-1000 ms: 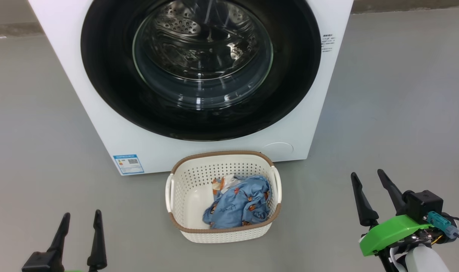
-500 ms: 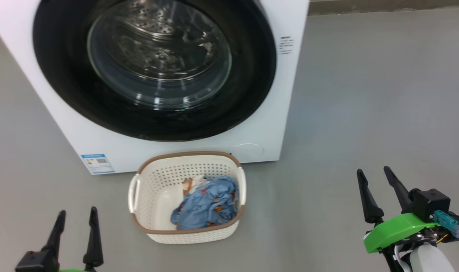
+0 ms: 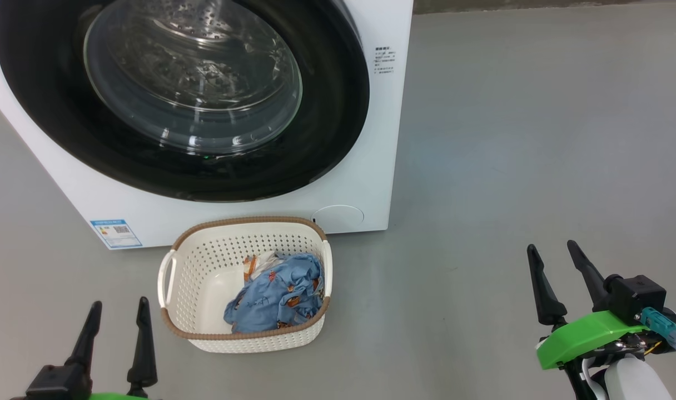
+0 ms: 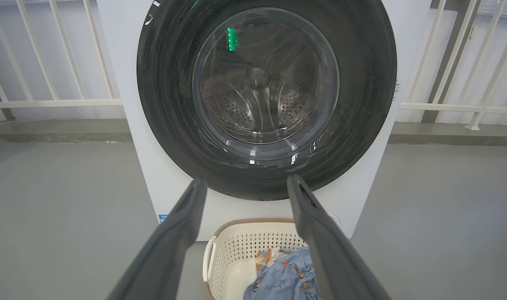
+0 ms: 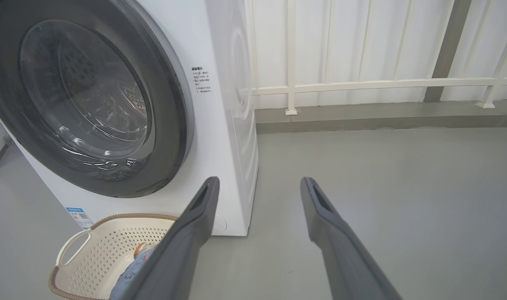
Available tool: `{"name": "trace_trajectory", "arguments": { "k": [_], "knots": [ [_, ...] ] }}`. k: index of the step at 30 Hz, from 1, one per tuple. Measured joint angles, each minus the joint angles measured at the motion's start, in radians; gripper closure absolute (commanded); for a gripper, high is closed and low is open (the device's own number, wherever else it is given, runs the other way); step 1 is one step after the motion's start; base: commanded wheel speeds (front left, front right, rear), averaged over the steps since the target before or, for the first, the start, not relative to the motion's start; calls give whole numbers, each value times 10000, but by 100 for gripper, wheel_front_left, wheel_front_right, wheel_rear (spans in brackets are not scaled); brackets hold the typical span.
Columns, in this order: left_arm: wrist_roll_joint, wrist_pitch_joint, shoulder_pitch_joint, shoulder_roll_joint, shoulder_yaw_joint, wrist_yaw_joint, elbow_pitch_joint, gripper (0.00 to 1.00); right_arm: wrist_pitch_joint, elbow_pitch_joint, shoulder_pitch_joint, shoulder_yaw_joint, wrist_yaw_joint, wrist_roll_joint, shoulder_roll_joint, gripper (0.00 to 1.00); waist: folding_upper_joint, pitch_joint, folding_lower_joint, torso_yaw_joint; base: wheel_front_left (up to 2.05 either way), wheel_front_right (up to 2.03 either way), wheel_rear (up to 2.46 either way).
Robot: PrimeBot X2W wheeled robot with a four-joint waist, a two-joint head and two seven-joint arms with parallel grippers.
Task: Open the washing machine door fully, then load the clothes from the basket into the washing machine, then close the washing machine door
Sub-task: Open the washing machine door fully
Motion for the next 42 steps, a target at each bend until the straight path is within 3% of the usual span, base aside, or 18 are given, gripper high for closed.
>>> {"name": "trace_trajectory", "arguments": {
  "k": [27,34,42],
  "knots": [
    [-96,0,10,6,-186,102,-359,0,0,-272,-333,77,0,408,19,0,0,244,0,51,0,0,0],
    [-96,-2,38,10,-380,270,-606,0,0,-648,-1015,6,0,1691,6,0,0,426,0,102,0,0,0],
    [-180,-2,29,12,-771,278,-644,0,0,-558,-2341,-472,0,4786,42,0,0,754,0,253,0,0,0]
  ]
}}
